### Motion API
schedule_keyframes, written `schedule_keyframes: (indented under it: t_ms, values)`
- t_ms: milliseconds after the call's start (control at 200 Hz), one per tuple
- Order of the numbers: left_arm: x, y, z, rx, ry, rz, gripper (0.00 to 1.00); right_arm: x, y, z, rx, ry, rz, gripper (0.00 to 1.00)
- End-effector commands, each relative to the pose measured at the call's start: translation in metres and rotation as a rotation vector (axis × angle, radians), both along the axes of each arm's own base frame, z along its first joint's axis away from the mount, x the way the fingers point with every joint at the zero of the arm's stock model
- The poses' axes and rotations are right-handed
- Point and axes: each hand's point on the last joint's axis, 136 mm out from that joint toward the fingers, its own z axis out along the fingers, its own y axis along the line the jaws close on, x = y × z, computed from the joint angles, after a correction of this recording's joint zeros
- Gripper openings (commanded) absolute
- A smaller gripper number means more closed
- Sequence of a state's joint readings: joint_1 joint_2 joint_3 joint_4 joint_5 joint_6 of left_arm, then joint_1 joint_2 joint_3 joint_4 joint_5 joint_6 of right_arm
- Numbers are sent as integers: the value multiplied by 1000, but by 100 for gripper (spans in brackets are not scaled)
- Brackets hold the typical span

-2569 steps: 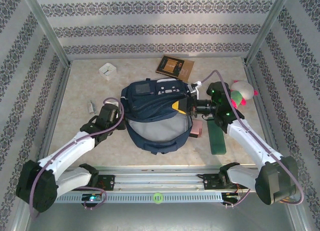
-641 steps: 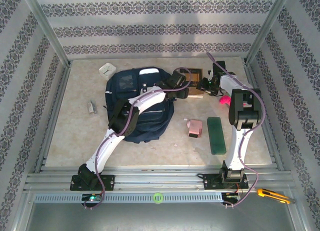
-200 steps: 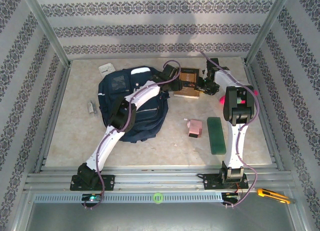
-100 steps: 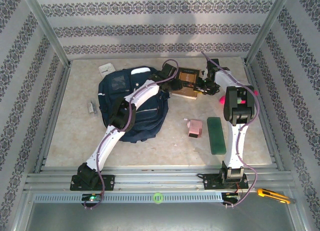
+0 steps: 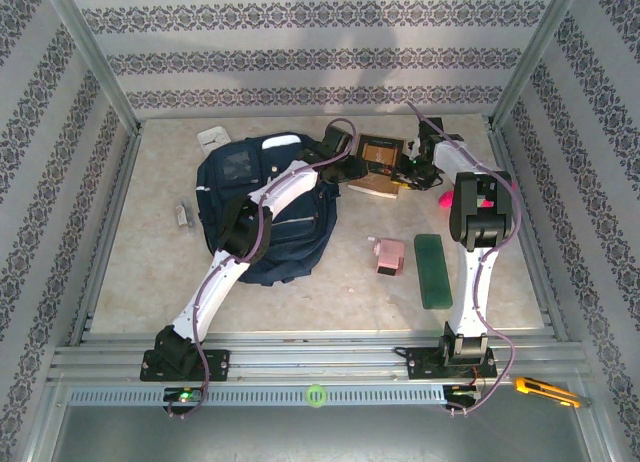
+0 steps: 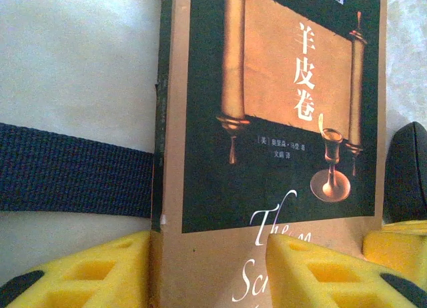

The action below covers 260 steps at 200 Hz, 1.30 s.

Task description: Pack the student bag

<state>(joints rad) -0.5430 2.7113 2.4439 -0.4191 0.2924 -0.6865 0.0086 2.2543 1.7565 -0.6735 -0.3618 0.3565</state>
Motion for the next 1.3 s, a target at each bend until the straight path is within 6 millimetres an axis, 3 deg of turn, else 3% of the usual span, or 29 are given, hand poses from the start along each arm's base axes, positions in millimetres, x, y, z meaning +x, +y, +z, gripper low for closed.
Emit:
schedule_keyframes:
  t_ms: [0, 555, 804, 874, 1084, 1294]
  values:
    - [-12, -41, 46, -147, -65, -106, 45, -7, 21, 3, 75, 15, 30, 21]
    - [-12, -49, 70, -202, -115, -117, 42, -6, 20, 7, 104, -3, 16, 21]
    - [-12, -41, 81, -127, -165, -115, 8, -4, 14, 22, 101, -46, -1, 24]
    - [-13, -35, 93, -73, -209, -119, 0, -4, 11, 35, 97, -78, -11, 26]
    - [-29, -12, 150, 44, -408, -138, 0, -12, 0, 94, 82, -245, -29, 36]
    - [-73, 12, 215, 104, -658, -201, 0, -37, -3, 168, 66, -465, -10, 45]
